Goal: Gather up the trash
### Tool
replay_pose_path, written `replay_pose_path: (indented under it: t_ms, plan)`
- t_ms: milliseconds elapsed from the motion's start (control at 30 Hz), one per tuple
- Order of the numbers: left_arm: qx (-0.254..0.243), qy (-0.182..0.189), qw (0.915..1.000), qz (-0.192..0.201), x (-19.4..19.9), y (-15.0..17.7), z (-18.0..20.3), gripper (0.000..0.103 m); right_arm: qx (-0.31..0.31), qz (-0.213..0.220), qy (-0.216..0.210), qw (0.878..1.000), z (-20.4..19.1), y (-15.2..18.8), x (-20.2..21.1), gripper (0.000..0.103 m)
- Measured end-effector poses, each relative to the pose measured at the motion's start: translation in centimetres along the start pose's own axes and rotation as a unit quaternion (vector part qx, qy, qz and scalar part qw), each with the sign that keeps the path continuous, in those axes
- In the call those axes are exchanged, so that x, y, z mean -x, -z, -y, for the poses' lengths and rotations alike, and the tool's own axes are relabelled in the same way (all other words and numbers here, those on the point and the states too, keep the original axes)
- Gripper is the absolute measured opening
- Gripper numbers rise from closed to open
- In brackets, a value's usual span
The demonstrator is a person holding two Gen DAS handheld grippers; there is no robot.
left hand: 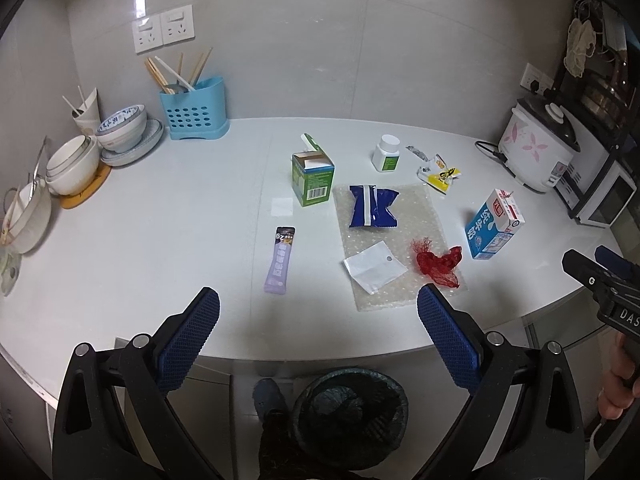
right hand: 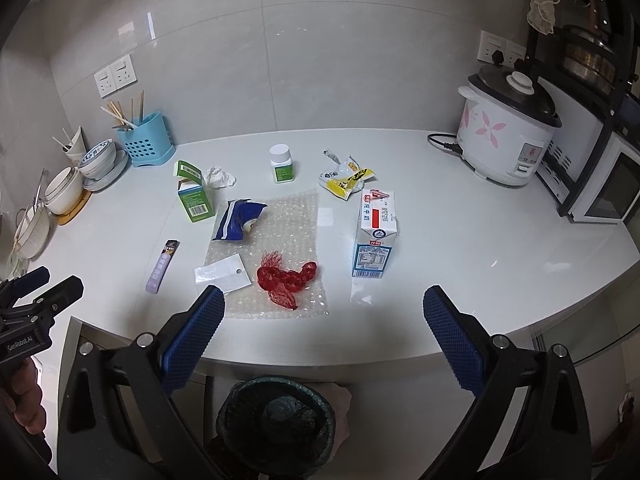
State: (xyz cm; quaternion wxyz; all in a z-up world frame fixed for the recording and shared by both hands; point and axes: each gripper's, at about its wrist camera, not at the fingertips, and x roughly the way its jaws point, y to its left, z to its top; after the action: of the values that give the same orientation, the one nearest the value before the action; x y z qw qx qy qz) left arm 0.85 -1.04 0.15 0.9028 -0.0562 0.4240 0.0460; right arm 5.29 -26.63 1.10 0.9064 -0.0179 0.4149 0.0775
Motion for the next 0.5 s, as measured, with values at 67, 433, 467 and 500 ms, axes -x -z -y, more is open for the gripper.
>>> replay_pose_path:
  t_ms: [67,433,467,500]
  plan:
    - [0.000,0.001,1.0000,0.000,0.03,-0.03,0.00,0.097,-0.001,-0.001,0.000,1.000,0.02,-0.03,-0.01,0.096]
    - [-0.001,-0.001,1.0000,-0.001,0.14,-0.12,0.12,0.097,-0.003,-0.001,-0.002,1.000,0.05,-0.22,-0.15,0.096]
    - [-0.001,0.000,1.0000,-0.001,0.15,-0.11,0.11,0.097,-0.003,-0.002,-0.002,1.000,0.05,-0.21,-0.16,0.096]
    - [-0.001,0.000,1.0000,0.000,0.16,-0.08,0.11,0.097,-0.003,-0.002,-0.002,1.000,0.02,-0.18,-0.18,0.096]
